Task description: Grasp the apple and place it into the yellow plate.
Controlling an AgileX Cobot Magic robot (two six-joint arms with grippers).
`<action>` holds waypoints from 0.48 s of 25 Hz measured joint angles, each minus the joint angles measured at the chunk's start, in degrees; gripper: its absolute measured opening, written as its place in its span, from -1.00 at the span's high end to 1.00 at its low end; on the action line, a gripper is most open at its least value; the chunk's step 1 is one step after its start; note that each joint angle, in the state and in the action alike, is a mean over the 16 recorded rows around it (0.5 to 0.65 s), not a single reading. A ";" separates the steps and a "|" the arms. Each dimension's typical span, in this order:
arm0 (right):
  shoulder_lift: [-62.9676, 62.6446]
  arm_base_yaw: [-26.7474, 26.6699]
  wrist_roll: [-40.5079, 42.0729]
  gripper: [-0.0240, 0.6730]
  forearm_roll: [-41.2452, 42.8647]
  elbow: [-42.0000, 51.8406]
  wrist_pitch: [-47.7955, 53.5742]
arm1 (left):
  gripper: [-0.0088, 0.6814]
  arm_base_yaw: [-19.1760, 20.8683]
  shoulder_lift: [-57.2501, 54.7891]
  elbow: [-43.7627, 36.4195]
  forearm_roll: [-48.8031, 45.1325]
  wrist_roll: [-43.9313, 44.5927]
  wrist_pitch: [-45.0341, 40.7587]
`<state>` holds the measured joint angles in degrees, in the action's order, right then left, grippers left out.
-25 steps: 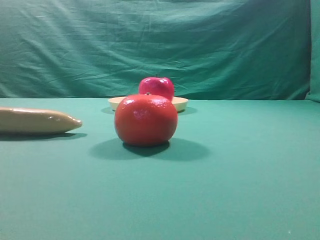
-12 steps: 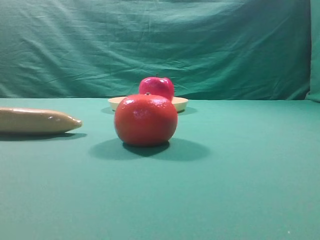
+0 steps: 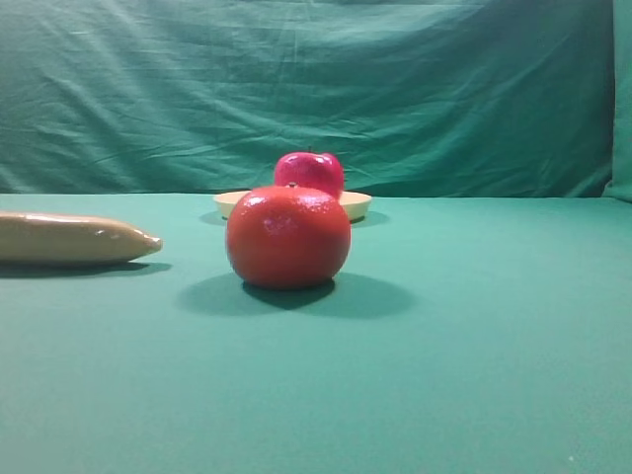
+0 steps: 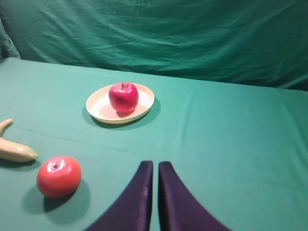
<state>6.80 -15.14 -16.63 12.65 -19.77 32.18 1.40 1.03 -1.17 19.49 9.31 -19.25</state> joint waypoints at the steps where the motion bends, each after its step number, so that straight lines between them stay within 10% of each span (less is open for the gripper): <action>1: -0.88 1.43 0.00 0.93 0.04 1.53 -0.85 | 0.52 0.00 0.00 0.00 0.00 0.00 0.00; 12: -7.28 12.75 0.03 0.93 0.11 17.37 -9.45 | 0.52 0.00 0.00 0.00 0.00 0.00 0.00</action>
<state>-0.49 -2.39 -16.60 12.76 -2.40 22.72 1.40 1.03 -1.17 19.49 9.31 -19.25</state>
